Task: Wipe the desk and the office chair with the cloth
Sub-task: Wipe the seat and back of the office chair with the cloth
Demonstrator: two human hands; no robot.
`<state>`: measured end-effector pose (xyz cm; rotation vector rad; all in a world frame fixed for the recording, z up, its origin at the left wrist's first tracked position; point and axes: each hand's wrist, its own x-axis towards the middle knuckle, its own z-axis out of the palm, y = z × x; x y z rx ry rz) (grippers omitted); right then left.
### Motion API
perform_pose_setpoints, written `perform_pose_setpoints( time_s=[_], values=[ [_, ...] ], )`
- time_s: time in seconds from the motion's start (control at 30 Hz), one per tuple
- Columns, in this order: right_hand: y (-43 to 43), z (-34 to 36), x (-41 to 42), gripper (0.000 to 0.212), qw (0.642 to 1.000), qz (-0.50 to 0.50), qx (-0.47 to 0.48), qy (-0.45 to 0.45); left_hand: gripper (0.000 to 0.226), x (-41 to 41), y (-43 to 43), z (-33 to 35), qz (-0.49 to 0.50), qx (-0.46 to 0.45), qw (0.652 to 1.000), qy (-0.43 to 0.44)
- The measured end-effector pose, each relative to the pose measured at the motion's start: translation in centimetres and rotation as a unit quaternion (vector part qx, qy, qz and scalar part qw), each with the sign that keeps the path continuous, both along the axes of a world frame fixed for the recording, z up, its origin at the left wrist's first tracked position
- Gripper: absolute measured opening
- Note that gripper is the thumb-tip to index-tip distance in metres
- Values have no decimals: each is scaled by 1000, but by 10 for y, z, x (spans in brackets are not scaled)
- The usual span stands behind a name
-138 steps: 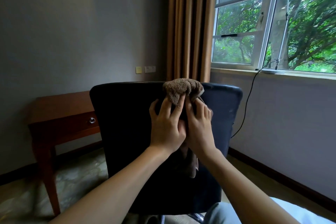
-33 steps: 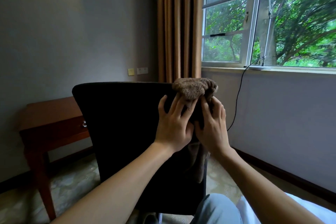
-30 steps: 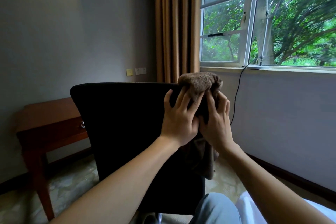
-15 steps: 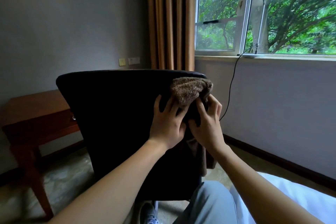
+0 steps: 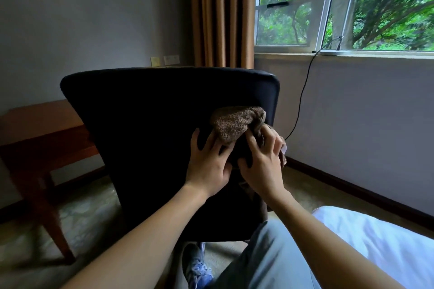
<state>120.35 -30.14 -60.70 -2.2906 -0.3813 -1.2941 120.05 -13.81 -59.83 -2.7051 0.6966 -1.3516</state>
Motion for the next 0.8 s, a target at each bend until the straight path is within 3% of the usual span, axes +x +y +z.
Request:
perform_pose_setpoints(
  time_s=[0.33,0.8],
  values=[
    [0,-25,6,73,1000,3,6,17,84,1,1,-24,14,-1,999,37],
    [4,-66,17,75,999,23,-26,19,74,8,17,-60,28,18,998,49]
  ],
)
